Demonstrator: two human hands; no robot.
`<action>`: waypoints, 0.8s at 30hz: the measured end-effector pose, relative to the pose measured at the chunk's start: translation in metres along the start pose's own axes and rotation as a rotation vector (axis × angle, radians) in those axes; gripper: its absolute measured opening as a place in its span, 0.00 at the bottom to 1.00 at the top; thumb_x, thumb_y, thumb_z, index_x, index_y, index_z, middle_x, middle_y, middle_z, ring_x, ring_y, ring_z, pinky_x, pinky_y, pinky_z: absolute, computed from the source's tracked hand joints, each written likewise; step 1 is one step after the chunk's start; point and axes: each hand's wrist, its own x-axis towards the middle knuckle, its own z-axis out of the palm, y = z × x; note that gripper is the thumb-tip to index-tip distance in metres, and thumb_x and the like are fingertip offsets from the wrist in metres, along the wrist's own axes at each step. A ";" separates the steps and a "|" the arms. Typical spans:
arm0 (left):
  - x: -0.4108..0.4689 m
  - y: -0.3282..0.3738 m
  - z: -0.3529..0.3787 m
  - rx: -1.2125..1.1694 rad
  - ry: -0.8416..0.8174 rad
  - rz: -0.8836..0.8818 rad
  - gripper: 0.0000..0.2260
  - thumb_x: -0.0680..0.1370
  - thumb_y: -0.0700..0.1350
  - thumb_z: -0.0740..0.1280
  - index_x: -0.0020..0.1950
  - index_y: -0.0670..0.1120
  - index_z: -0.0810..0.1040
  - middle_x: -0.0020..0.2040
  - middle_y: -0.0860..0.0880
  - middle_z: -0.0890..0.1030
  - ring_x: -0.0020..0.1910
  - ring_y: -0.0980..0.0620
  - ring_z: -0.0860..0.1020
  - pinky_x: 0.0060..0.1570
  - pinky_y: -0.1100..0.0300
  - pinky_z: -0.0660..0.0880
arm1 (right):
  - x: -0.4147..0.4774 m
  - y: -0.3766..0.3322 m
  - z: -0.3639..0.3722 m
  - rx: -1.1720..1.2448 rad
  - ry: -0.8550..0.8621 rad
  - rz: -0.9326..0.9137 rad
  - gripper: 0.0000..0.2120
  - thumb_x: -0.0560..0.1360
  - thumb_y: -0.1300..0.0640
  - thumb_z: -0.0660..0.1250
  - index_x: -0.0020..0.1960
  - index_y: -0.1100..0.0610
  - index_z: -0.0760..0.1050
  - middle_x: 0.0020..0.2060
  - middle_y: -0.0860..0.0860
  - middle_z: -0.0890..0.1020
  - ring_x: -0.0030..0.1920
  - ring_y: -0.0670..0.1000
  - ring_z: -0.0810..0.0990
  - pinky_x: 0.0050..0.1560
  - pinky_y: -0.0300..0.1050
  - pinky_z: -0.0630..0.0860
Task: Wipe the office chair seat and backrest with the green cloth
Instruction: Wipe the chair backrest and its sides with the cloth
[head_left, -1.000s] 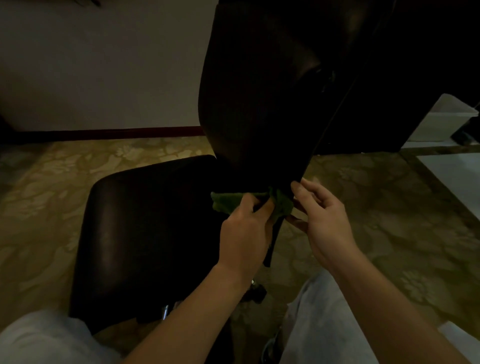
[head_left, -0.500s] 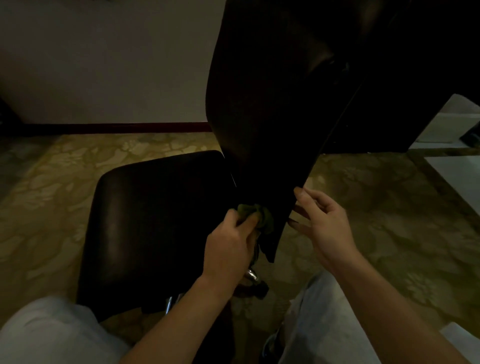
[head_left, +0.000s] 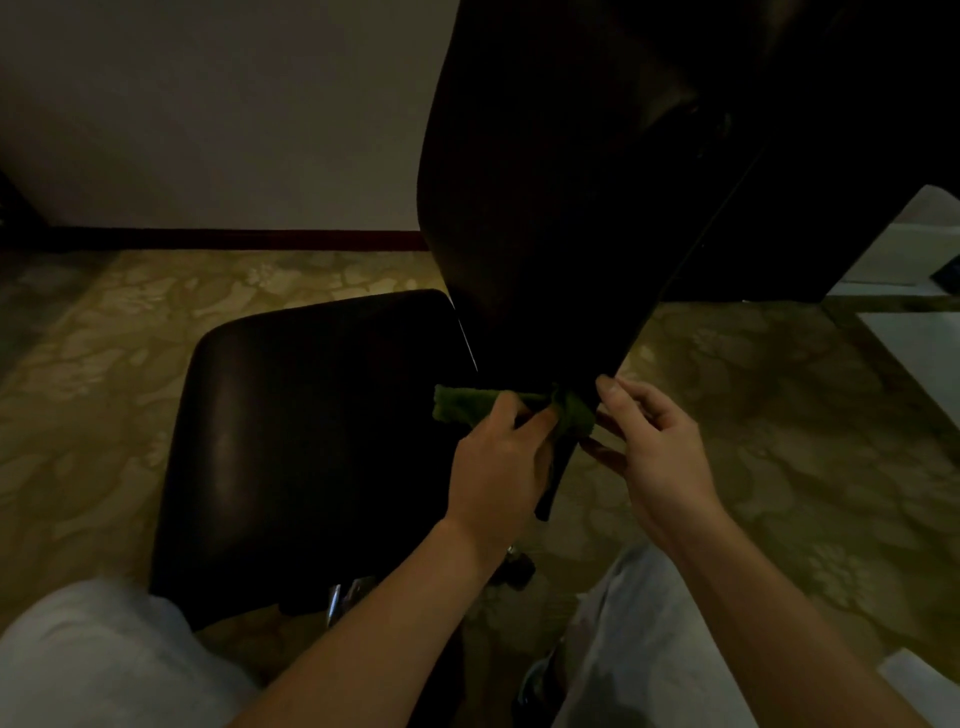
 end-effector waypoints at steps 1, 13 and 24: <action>-0.003 -0.002 0.005 0.007 -0.001 -0.004 0.15 0.82 0.50 0.60 0.61 0.46 0.83 0.51 0.44 0.79 0.40 0.47 0.80 0.33 0.57 0.78 | 0.000 0.001 0.000 -0.001 0.000 -0.005 0.20 0.71 0.44 0.69 0.57 0.56 0.80 0.51 0.49 0.85 0.54 0.47 0.83 0.57 0.55 0.80; -0.043 -0.036 0.026 0.118 -0.348 -0.227 0.12 0.80 0.43 0.66 0.61 0.51 0.83 0.61 0.48 0.77 0.44 0.47 0.82 0.41 0.59 0.76 | 0.001 0.015 0.000 0.032 -0.004 -0.024 0.16 0.76 0.54 0.69 0.62 0.56 0.78 0.53 0.51 0.85 0.55 0.47 0.83 0.53 0.49 0.81; -0.029 -0.018 0.000 -0.108 -0.012 -0.149 0.12 0.78 0.39 0.71 0.61 0.43 0.83 0.53 0.43 0.80 0.45 0.46 0.82 0.42 0.56 0.82 | 0.000 0.030 0.003 0.022 0.016 0.004 0.23 0.70 0.45 0.71 0.60 0.56 0.79 0.54 0.52 0.84 0.54 0.49 0.83 0.58 0.57 0.79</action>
